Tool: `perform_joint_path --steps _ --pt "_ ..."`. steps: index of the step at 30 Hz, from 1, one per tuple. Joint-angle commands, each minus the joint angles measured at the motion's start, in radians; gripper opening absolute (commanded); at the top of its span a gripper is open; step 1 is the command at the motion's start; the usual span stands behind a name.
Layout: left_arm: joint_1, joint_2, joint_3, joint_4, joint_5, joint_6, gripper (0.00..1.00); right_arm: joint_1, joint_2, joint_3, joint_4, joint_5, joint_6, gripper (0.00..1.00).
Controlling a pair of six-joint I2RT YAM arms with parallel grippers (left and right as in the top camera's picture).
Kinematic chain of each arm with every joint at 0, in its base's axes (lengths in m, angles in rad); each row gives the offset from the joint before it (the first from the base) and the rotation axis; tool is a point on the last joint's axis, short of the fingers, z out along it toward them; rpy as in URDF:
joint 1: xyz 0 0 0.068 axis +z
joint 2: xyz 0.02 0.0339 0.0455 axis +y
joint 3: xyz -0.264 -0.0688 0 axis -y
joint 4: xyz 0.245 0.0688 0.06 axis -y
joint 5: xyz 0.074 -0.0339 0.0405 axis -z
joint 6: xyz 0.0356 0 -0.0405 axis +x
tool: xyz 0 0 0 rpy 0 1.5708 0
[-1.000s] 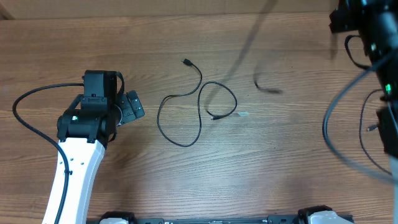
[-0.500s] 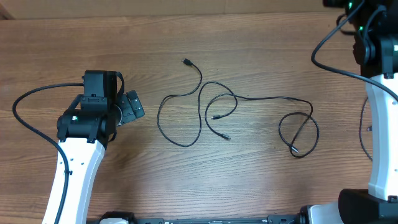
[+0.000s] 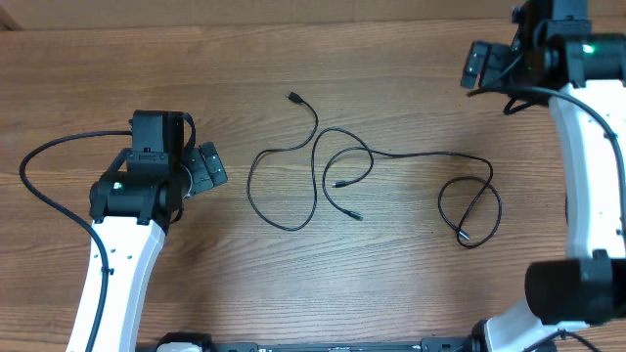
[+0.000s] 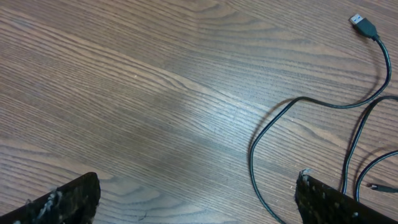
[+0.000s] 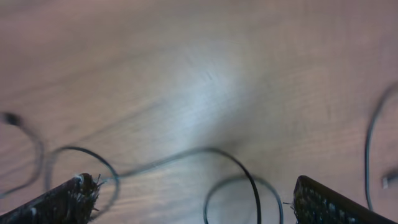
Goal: Untangle cables
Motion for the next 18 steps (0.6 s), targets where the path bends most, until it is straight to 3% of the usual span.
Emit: perform_joint_path --steps 1,10,14,18 --pt "0.005 0.005 -0.001 0.0 0.004 -0.017 1.0 -0.002 0.055 -0.028 -0.027 0.07 0.082 1.0" --pt "0.005 0.005 -0.001 0.0 0.004 -0.017 1.0 -0.002 0.14 -0.248 0.051 0.071 0.021 1.0" --pt "0.005 0.005 -0.001 0.0 0.004 -0.017 1.0 -0.002 0.153 -0.367 0.13 0.086 0.021 0.9" --pt "0.005 0.005 -0.001 0.0 0.004 -0.017 0.99 -0.003 0.154 -0.471 0.214 0.086 0.021 0.89"
